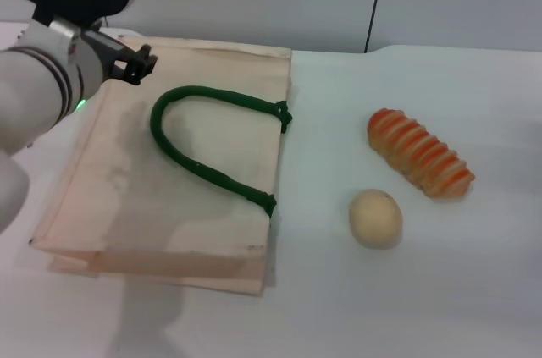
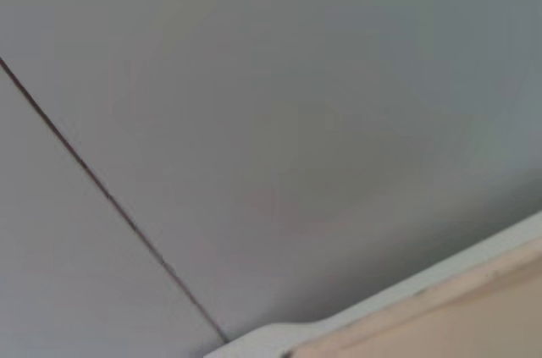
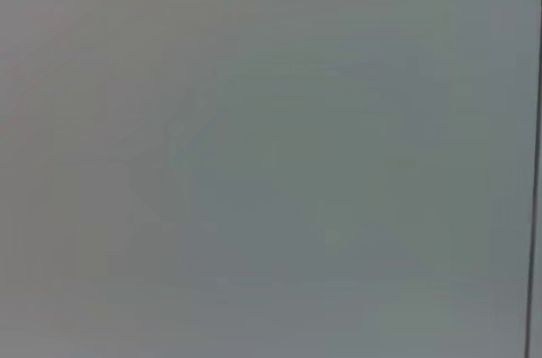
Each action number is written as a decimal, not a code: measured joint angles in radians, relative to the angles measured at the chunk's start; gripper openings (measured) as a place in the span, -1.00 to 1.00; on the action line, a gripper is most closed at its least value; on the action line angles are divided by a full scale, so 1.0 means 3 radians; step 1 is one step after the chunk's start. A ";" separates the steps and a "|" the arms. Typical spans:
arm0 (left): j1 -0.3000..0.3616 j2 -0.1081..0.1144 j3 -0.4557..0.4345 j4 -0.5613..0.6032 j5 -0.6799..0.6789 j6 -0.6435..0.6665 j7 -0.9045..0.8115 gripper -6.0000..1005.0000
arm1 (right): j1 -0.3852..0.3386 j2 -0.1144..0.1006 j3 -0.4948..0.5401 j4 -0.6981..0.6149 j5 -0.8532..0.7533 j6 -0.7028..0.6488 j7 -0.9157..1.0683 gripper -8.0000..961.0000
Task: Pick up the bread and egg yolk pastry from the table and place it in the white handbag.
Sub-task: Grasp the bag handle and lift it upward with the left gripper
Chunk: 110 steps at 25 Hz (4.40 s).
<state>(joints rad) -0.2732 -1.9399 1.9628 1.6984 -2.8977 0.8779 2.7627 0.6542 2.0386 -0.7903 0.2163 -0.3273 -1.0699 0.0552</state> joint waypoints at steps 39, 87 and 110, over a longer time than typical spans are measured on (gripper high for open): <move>0.0194 0.0338 -0.0223 -0.1203 0.0042 -0.3985 -0.1837 0.35 | 0.0068 -0.0005 -0.0024 -0.0005 -0.0003 0.0115 0.0000 0.33; 0.0051 -0.0286 -0.1931 -0.0794 0.6444 -0.5310 -0.6683 0.23 | 0.0142 -0.0010 -0.0045 -0.0016 -0.0046 0.0291 -0.0010 0.33; -0.0363 -0.0286 -0.2192 -0.0566 0.7768 -0.6642 -0.7591 0.23 | 0.0191 -0.0010 -0.0045 -0.0039 -0.0049 0.0376 -0.0007 0.33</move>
<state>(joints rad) -0.3822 -2.0257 1.3052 1.5286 -0.5673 -1.1146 0.4855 0.7115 2.0356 -0.8038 0.2047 -0.3420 -0.9571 0.0532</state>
